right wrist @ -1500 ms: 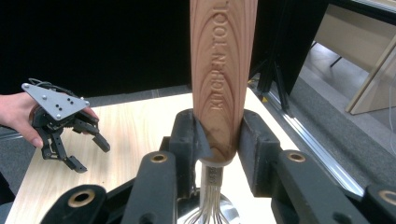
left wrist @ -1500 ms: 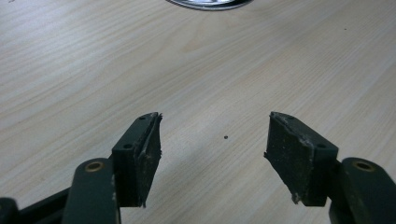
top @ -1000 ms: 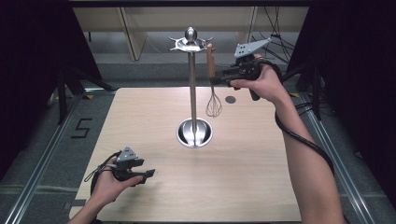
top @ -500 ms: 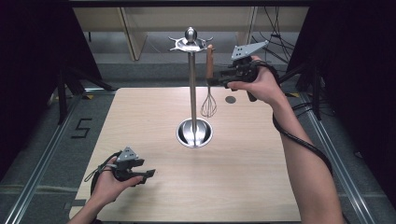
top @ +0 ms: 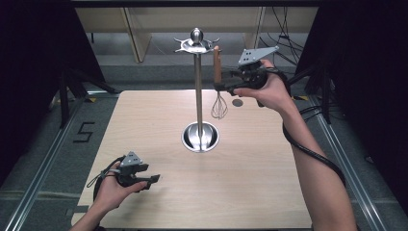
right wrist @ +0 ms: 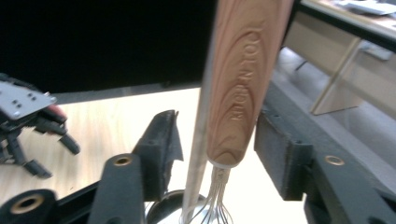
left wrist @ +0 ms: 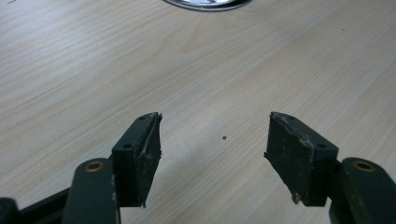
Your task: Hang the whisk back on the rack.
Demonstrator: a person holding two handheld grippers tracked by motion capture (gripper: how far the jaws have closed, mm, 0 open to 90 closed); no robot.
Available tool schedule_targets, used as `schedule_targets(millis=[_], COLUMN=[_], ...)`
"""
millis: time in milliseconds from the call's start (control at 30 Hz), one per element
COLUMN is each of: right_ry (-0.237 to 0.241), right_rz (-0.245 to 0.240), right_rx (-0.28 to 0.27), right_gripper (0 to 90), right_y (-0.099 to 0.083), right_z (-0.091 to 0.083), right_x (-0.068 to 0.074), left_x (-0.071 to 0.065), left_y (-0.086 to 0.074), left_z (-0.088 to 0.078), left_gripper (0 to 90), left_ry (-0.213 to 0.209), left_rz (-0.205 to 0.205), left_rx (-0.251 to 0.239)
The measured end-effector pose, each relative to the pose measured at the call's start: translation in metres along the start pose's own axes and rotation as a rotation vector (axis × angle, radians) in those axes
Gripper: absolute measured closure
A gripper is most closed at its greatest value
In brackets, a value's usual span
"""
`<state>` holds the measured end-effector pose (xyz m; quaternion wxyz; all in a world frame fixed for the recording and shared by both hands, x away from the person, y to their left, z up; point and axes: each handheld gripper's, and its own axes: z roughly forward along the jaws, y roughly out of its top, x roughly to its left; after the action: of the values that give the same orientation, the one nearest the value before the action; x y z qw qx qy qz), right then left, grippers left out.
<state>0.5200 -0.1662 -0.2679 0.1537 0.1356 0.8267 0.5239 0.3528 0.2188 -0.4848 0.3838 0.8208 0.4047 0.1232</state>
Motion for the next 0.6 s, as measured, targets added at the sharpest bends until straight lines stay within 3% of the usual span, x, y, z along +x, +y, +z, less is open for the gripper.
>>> schedule_targets(millis=[167,233,567,600], right_ry=[-0.077,-0.103,-0.219,-0.224], right_rz=[0.028,0.005,0.049,0.073], right_rx=[-0.02,-0.028,0.025,0.03], right_gripper=[40.4,39.7,39.1,39.1], right_y=[-0.003,-0.005,-0.027,-0.03], right_z=[-0.011,-0.015,-0.037,-0.039], right_x=[0.004,0.004,0.012,0.014], left_x=[0.0,0.0,0.001,0.001], left_y=[0.0,0.0,0.0,0.0], left_z=[0.0,0.0,0.001,0.001], left_gripper=[34.4,34.4,34.4,34.4], left_ry=[-0.008,-0.006,0.006,0.006], left_rz=[0.012,0.005,0.0,-0.001], left_rx=[0.014,0.008,0.008,0.006])
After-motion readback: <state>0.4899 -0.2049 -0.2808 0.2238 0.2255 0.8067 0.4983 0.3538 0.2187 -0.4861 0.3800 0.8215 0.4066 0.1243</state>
